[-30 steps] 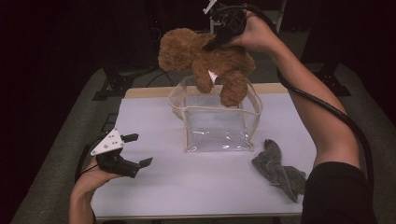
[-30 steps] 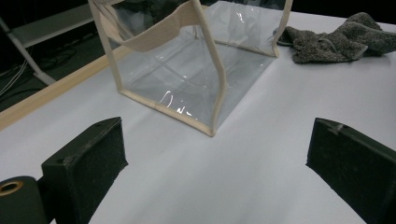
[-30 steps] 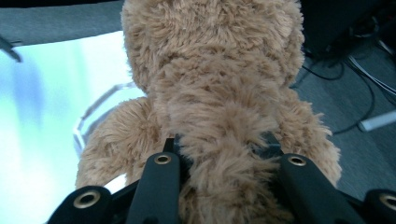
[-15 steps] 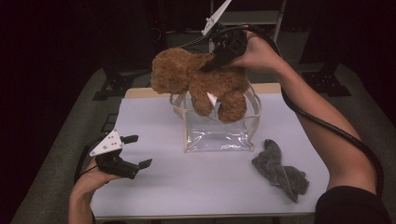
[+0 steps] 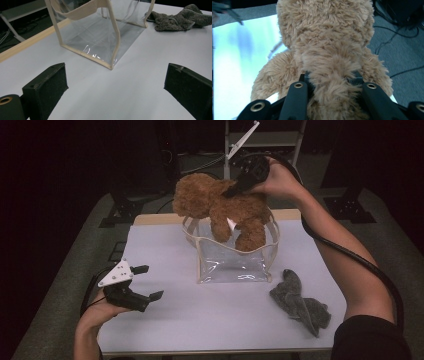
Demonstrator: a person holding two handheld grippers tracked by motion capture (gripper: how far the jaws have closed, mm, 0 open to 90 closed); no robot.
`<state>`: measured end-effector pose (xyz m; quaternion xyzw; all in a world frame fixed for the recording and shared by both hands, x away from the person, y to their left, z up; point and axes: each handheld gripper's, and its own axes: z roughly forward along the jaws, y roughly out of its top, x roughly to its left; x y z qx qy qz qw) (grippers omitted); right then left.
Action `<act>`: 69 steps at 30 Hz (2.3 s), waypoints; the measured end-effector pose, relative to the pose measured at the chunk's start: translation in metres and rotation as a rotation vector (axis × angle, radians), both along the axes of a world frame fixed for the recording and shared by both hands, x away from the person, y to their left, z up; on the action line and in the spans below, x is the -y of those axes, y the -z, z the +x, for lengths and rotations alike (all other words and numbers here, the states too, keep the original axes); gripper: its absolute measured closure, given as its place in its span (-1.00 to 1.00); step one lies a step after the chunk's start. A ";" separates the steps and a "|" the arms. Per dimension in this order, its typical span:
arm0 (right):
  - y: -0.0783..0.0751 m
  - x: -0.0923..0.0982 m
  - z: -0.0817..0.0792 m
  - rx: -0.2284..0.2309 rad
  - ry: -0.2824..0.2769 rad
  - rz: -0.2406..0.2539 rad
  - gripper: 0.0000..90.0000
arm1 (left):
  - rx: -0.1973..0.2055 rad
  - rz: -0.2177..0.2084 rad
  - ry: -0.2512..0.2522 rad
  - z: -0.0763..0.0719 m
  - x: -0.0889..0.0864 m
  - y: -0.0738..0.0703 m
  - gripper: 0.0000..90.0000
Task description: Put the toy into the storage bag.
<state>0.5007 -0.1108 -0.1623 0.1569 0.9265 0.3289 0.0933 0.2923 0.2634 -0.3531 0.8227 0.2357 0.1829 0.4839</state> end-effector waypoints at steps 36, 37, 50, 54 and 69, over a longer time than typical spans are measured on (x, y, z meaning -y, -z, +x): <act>0.113 0.023 -0.013 -0.168 0.001 -0.077 0.50 | -0.011 0.008 0.017 -0.001 0.004 0.000 -0.92; 0.114 0.022 -0.013 -0.165 0.005 -0.080 0.47 | -0.011 0.008 0.018 -0.001 0.004 0.001 -0.92; 0.097 0.004 -0.012 -0.076 -0.014 -0.011 0.02 | -0.010 0.009 0.022 -0.001 0.007 0.000 -0.92; 0.103 -0.013 -0.010 -0.065 -0.029 -0.014 0.21 | -0.006 0.013 0.026 -0.002 0.006 0.000 -0.92; 0.122 -0.034 -0.001 -0.068 -0.026 0.082 0.32 | -0.004 0.009 0.027 -0.002 0.006 -0.001 -0.92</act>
